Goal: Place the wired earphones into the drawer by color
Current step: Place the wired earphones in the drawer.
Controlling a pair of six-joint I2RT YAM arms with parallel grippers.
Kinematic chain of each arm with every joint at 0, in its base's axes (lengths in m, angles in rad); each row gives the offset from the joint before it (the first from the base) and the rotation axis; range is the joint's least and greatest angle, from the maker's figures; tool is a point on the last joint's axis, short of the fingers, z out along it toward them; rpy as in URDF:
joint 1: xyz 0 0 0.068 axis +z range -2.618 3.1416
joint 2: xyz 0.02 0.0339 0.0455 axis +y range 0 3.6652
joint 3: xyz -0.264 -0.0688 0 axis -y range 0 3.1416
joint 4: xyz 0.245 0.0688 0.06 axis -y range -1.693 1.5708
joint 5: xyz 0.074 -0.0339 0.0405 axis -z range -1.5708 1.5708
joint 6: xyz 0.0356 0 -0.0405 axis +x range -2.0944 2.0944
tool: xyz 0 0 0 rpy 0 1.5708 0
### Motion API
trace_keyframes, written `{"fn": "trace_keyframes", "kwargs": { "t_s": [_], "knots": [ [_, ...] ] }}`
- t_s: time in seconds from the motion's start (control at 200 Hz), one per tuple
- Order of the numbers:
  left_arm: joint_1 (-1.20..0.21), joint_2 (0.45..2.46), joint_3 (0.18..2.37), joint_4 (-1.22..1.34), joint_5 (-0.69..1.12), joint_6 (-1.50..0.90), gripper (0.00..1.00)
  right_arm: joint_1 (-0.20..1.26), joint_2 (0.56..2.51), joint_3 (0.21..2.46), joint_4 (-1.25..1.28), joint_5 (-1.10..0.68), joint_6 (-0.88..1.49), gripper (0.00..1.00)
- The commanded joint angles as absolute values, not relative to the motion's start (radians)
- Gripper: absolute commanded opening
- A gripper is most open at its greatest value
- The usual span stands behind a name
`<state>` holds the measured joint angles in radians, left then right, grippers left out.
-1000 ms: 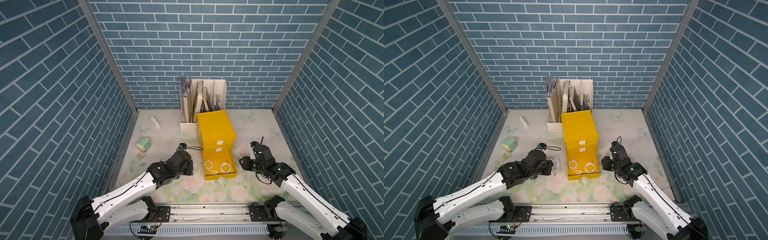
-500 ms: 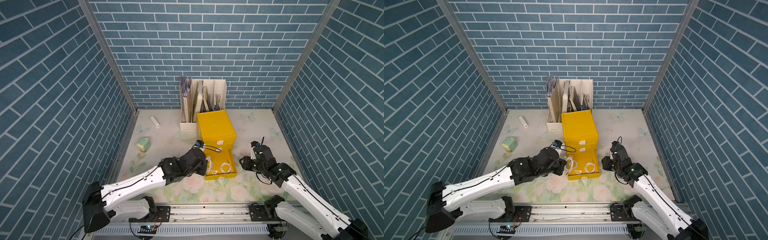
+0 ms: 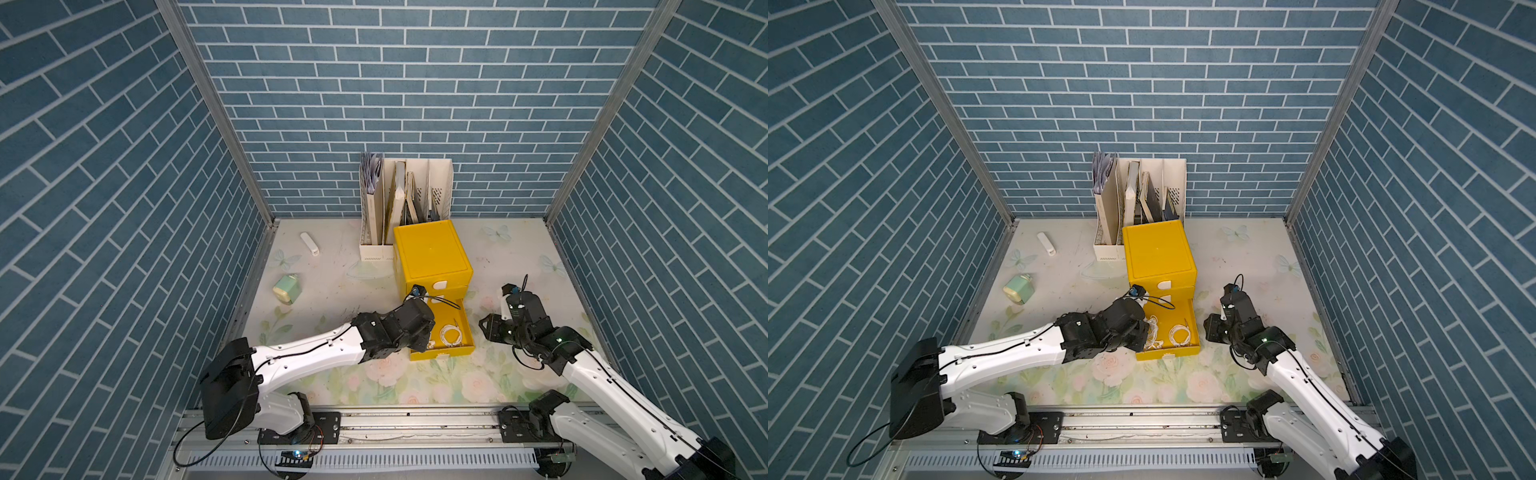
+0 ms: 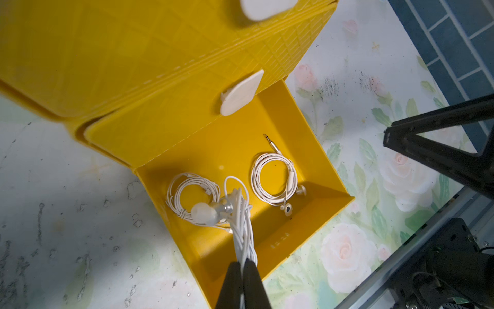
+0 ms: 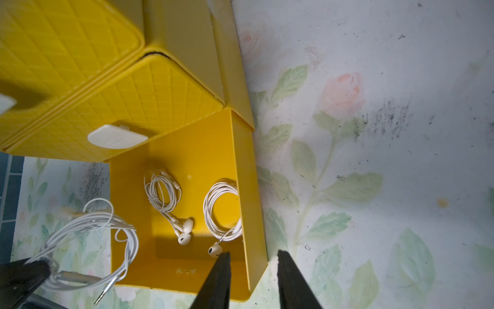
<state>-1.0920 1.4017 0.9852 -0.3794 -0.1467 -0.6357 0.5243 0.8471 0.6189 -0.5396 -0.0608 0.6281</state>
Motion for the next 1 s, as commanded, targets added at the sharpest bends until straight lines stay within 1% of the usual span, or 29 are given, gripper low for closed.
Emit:
{"fn": "trace_keyframes", "kwargs": {
  "t_s": [0.0, 0.225, 0.385, 0.435, 0.675, 0.76, 0.835, 0.88, 0.9, 0.95, 0.99],
  "knots": [
    [-1.108, 1.433, 0.988, -0.339, -0.191, -0.647, 0.09, 0.521, 0.831, 0.606, -0.553, -0.048, 0.607, 0.33],
    [-1.116, 1.480, 0.967, -0.321, -0.259, -0.691, 0.10, 0.521, 0.825, 0.598, -0.549, -0.056, 0.611, 0.33],
    [-1.115, 1.479, 0.945, -0.294, -0.279, -0.703, 0.15, 0.520, 0.824, 0.592, -0.546, -0.056, 0.611, 0.33],
    [-1.115, 1.487, 0.943, -0.285, -0.270, -0.700, 0.18, 0.520, 0.827, 0.593, -0.544, -0.058, 0.611, 0.33],
    [-1.117, 1.523, 0.939, -0.261, -0.255, -0.705, 0.27, 0.521, 0.834, 0.600, -0.540, -0.061, 0.611, 0.33],
    [-1.117, 1.512, 0.941, -0.260, -0.254, -0.709, 0.33, 0.521, 0.832, 0.602, -0.542, -0.059, 0.609, 0.33],
    [-1.117, 1.486, 0.954, -0.271, -0.251, -0.710, 0.47, 0.521, 0.830, 0.602, -0.543, -0.064, 0.611, 0.33],
    [-1.119, 1.464, 0.968, -0.287, -0.249, -0.712, 0.53, 0.520, 0.827, 0.601, -0.538, -0.070, 0.611, 0.33],
    [-1.120, 1.452, 0.976, -0.295, -0.246, -0.711, 0.55, 0.521, 0.824, 0.599, -0.533, -0.071, 0.611, 0.33],
    [-1.125, 1.418, 0.998, -0.317, -0.236, -0.709, 0.59, 0.520, 0.813, 0.590, -0.507, -0.139, 0.609, 0.33],
    [-1.130, 1.384, 1.016, -0.335, -0.232, -0.705, 0.60, 0.521, 0.797, 0.575, -0.486, -0.179, 0.612, 0.33]
  ]
}}
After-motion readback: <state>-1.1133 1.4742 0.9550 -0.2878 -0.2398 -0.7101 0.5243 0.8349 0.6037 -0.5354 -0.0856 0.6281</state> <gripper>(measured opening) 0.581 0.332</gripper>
